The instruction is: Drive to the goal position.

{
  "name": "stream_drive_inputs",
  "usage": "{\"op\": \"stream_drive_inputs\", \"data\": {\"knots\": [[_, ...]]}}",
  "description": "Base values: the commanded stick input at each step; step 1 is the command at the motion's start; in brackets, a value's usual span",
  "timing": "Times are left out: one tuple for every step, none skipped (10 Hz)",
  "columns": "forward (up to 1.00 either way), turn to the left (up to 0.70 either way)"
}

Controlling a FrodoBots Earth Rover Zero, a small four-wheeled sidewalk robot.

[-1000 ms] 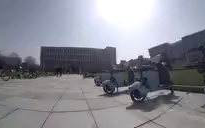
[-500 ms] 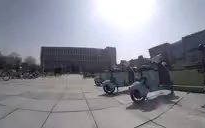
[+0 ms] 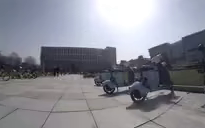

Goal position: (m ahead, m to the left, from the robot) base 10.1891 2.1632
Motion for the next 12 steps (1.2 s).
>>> {"op": "stream_drive_inputs", "data": {"knots": [[0.00, 1.00], [0.00, 0.27], [0.00, 0.61], [0.00, 0.95], [0.00, 0.95], [0.00, 0.16], [0.00, 0.00], [0.00, 0.00], [0.00, 0.00], [0.00, 0.00], [0.00, 0.26], [0.00, 1.00]]}}
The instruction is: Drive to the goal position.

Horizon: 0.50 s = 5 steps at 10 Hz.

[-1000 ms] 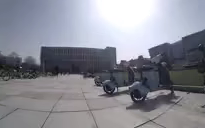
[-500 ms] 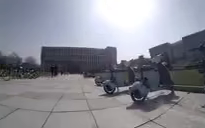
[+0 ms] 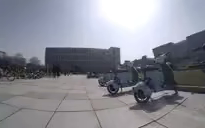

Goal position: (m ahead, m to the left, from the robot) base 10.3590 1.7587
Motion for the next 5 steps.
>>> {"op": "stream_drive_inputs", "data": {"knots": [[0.00, 1.00], [0.00, 0.51], [0.00, 0.27], [0.00, 0.11], [0.00, 0.00]]}}
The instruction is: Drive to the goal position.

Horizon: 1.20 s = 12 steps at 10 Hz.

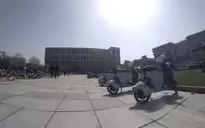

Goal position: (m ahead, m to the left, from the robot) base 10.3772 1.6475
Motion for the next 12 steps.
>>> {"op": "stream_drive_inputs", "data": {"knots": [[0.00, 0.00], [0.00, 0.00], [0.10, 0.00], [0.21, 0.00], [1.00, 0.00], [1.00, 0.00], [1.00, 0.00], [1.00, 0.00], [1.00, 0.00], [1.00, 0.00], [1.00, 0.00], [1.00, 0.00]]}}
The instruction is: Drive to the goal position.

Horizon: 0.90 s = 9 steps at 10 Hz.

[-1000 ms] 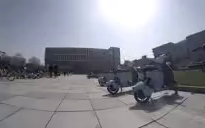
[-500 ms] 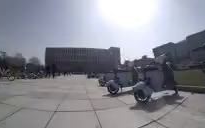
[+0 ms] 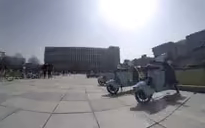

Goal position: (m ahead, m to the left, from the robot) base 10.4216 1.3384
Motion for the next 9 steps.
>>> {"op": "stream_drive_inputs", "data": {"knots": [[1.00, 0.00], [1.00, 0.00], [1.00, 0.00], [1.00, 0.00], [1.00, 0.00], [1.00, 0.00], [1.00, 0.00], [1.00, 0.13], [1.00, 0.40]]}}
